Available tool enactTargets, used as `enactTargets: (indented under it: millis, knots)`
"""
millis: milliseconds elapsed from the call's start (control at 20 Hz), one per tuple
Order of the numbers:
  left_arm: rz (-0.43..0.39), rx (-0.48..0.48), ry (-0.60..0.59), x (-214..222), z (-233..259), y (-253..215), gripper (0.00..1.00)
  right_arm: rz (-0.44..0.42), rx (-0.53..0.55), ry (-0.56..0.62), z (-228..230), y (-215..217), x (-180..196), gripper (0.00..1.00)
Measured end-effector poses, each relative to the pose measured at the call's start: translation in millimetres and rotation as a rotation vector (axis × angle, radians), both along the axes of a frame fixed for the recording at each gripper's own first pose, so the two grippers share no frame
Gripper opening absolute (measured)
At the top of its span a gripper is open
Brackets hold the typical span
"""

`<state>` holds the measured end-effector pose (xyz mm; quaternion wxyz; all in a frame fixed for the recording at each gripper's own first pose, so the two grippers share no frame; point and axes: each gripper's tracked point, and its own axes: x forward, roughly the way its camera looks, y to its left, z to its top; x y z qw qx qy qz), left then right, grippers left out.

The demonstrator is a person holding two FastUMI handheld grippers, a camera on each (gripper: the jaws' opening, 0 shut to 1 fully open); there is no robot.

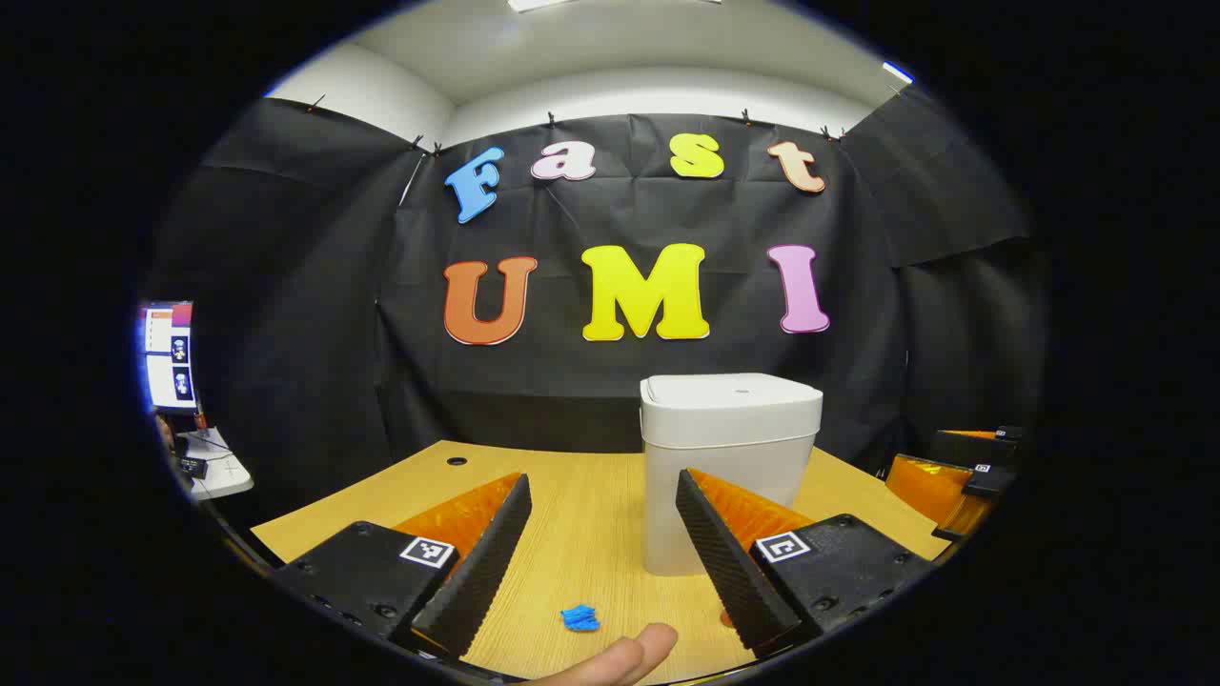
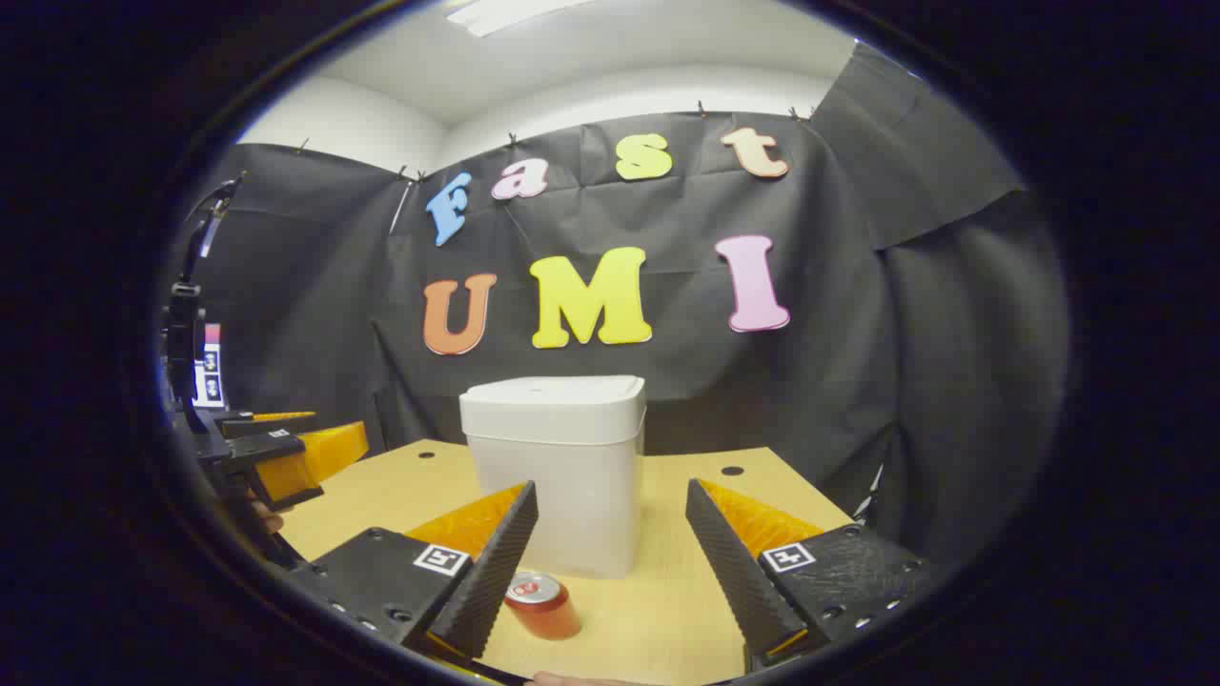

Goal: Press the lid of the desktop garbage bin to open it, pick up the crumpled paper on the desktop and throw it into the bin, then pick up the pop can on the desktop and drop it into the bin, and finally close the garbage bin lid.

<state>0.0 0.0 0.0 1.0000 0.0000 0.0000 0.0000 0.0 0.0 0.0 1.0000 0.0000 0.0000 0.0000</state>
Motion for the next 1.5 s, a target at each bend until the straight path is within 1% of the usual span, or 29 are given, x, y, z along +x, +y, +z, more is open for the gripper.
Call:
enactTargets:
  millis: [150, 200, 250, 350, 500, 550, 600, 650, 700, 850, 1000, 1150, 1200, 1500]
  knots:
    - [0.011, 0.0, -0.01, -10, 2, 3, 0.99, -0.012, -0.005, -0.003, -1, -3, -8, 0.92]
    - [0.015, -0.002, -0.009, -12, 3, 5, 0.98, -0.019, -0.007, -0.007, 0, -5, -10, 0.95]
    - [0.015, 0.0, -0.013, -14, 3, 5, 0.99, -0.032, -0.004, -0.01, -2, -9, -13, 0.96]
    - [0.014, 0.012, -0.019, -21, 5, 4, 0.99, -0.046, -0.002, -0.009, -2, -11, -16, 0.95]
    - [0.023, -0.001, -0.03, -27, 10, 8, 0.99, -0.042, -0.024, -0.01, -1, -8, -20, 0.95]
    - [0.034, -0.003, -0.031, -27, 11, 12, 0.99, -0.037, -0.033, -0.01, -1, -6, -19, 0.95]
    - [0.051, -0.003, -0.038, -28, 13, 17, 0.98, -0.03, -0.044, -0.009, 0, -2, -17, 0.92]
    - [0.064, -0.006, -0.039, -27, 14, 22, 0.98, -0.023, -0.054, -0.008, 0, 1, -16, 0.95]
    - [0.07, -0.013, -0.038, -28, 14, 23, 0.98, -0.014, -0.063, -0.009, 1, 5, -15, 0.95]
    - [0.067, -0.012, -0.041, -25, 15, 20, 0.98, 0.022, -0.082, -0.019, 1, 17, -13, 0.95]
    - [0.058, -0.009, -0.036, -22, 12, 16, 0.99, 0.018, -0.11, -0.016, -2, 18, -11, 0.95]
    - [0.066, -0.021, -0.026, -20, 12, 22, 0.99, 0.035, -0.111, -0.005, -4, 25, -9, 0.96]
    - [0.066, -0.017, -0.026, -20, 11, 23, 0.98, 0.038, -0.115, -0.005, -4, 26, -9, 0.94]
    - [0.06, -0.012, -0.016, -17, 9, 21, 0.98, 0.047, -0.142, -0.023, -1, 35, -8, 0.94]
